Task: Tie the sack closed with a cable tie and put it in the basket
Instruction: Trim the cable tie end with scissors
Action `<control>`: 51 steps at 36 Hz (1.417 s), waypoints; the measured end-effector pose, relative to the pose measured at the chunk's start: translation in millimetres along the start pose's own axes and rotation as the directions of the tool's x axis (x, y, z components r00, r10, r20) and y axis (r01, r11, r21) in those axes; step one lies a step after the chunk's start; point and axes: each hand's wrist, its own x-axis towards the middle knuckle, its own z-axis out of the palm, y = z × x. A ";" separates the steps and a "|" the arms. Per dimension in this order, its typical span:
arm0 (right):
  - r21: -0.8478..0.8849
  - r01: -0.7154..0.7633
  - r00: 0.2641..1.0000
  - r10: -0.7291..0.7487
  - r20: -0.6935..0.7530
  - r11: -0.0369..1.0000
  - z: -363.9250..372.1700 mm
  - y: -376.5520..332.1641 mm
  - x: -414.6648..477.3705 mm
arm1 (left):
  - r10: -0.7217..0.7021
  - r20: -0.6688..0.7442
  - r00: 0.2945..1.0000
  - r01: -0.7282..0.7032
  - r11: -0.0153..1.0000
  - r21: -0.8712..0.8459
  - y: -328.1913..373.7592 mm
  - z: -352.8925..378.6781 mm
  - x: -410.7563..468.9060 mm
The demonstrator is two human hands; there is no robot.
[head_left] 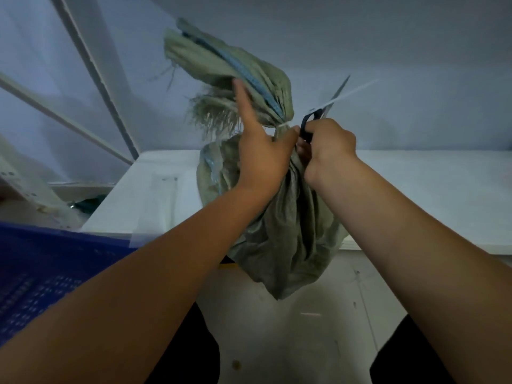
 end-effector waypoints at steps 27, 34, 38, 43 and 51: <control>-0.106 -0.088 0.990 0.099 0.098 0.990 -28.7 2.6 19.7 | -0.021 0.608 0.793 -0.238 0.909 0.342 -10.9 -8.4 24.2; -0.089 -0.024 0.996 0.031 0.080 0.996 -26.2 -1.4 6.6 | 0.019 0.485 0.875 -0.264 0.857 0.443 -11.3 -9.2 30.1; -0.065 0.017 0.998 -0.013 0.068 0.998 -23.8 -4.0 -1.4 | -0.002 0.315 0.949 -0.158 0.862 0.482 -15.1 -8.3 32.9; -0.198 0.041 0.977 0.003 0.215 0.979 -21.6 2.9 -9.1 | -0.009 0.088 0.996 -0.035 0.873 0.486 -11.0 -12.7 39.8; -0.354 0.127 0.933 0.011 0.361 0.926 -19.8 10.4 -22.5 | -0.001 0.030 1.000 -0.018 0.779 0.626 -15.0 -25.1 50.1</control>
